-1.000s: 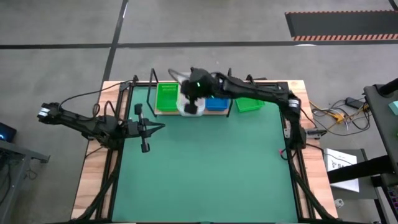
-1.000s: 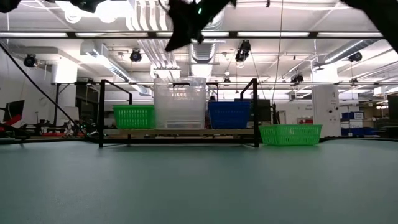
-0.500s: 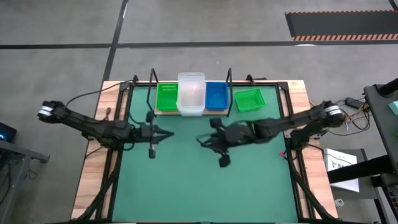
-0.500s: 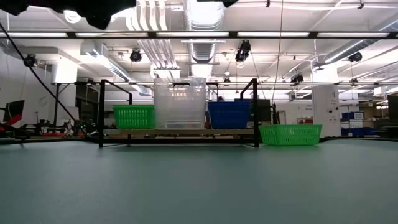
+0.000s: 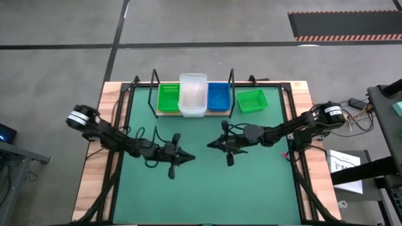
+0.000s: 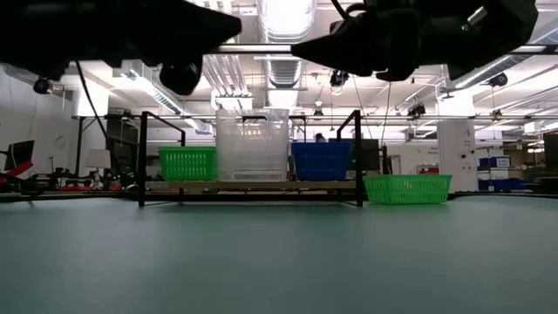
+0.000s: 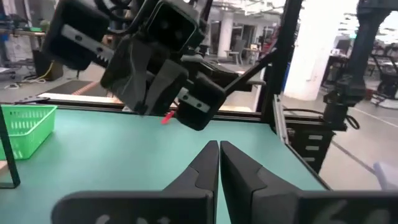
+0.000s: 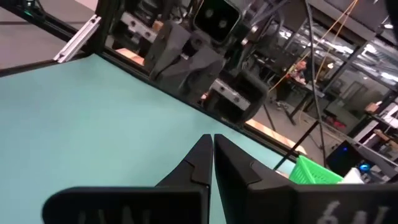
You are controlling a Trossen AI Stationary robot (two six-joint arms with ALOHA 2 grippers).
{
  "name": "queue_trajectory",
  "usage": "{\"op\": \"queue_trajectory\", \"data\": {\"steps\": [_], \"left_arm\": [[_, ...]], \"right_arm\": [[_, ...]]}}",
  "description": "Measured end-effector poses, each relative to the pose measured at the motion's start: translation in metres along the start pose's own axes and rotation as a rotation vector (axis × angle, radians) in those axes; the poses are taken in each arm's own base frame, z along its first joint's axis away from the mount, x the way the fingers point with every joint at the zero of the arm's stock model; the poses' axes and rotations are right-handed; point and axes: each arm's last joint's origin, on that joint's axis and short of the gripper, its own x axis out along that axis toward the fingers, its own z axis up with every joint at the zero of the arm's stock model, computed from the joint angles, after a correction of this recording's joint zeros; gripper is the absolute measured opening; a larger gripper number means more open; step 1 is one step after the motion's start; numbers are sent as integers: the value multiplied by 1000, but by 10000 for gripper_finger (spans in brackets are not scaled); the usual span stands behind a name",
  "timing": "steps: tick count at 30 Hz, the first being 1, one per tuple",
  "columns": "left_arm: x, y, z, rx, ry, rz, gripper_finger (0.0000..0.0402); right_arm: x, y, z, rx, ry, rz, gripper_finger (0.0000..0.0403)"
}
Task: Stack baskets on shelf by color
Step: Stack the green bin on the other green bin on the shelf
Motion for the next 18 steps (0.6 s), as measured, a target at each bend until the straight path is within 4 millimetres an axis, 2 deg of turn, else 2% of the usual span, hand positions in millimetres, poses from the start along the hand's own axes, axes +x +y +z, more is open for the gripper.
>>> {"op": "queue_trajectory", "data": {"steps": [5,13,18], "left_arm": [[10,-1,-11,-25,-66,7,0],[13,0,-11,-32,-96,38,0],[13,2,-12,81,-83,77,0]], "right_arm": [[-2,-1,-7,-14,10,-9,9],[-3,0,-10,-20,24,-6,9],[-2,1,-13,-34,47,6,9]]}}
